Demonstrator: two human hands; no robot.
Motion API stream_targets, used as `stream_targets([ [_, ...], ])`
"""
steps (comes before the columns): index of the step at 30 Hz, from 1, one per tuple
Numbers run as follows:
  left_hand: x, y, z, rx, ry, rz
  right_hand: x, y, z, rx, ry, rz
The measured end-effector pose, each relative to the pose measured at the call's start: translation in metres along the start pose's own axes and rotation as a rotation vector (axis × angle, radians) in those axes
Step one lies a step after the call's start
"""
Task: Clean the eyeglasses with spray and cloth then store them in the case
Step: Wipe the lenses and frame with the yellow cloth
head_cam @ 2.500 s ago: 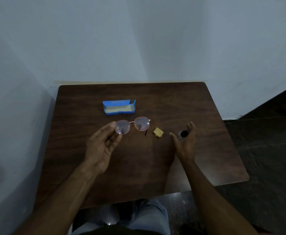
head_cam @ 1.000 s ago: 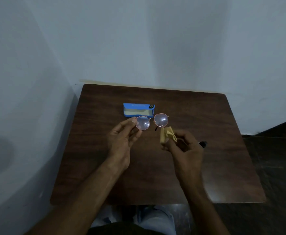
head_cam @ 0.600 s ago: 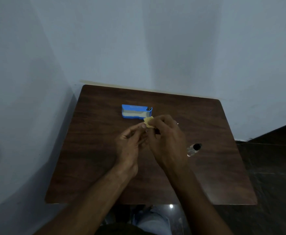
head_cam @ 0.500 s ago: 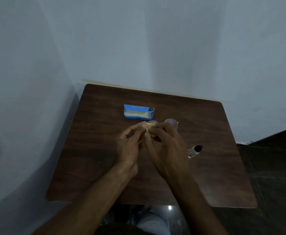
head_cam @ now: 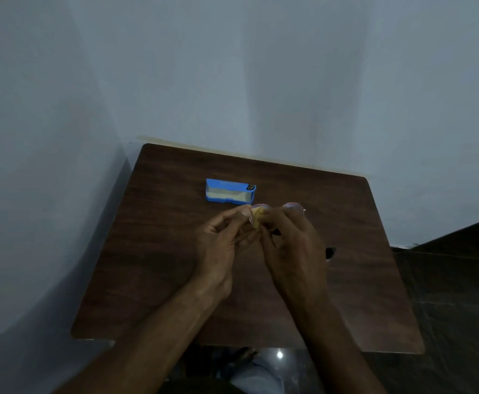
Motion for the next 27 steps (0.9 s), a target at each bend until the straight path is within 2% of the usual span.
stream_targets([
  [4, -0.006, -0.002, 0.000, -0.018, -0.011, 0.014, 0.009, 0.013, 0.001, -0.027, -0.052, -0.048],
  [8, -0.011, 0.001, -0.007, -0.064, 0.000, 0.047, 0.007, 0.007, 0.009, 0.044, -0.091, -0.021],
  [14, -0.021, 0.001, -0.006, -0.084, 0.037, 0.021, 0.024, 0.018, -0.003, -0.004, -0.046, -0.118],
  [20, -0.037, -0.001, -0.011, -0.118, 0.006, 0.039, 0.029, 0.020, 0.004, 0.062, -0.025, -0.062],
  [25, -0.052, 0.001, -0.012, -0.117, -0.014, 0.030, 0.045, 0.041, -0.013, 0.007, -0.055, -0.127],
  [27, -0.058, 0.001, -0.013, -0.137, -0.006, 0.032, 0.049, 0.051, -0.014, 0.042, -0.053, -0.129],
])
Point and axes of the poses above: each hand's wrist, its own y-axis towards the middle knuckle, its own x-axis out of the back of the hand, z = x × y, the point moved 4 cm from there along y, towards the middle knuckle, and after that the axes turned 8 degrees about -x, right-handed, at the moved point
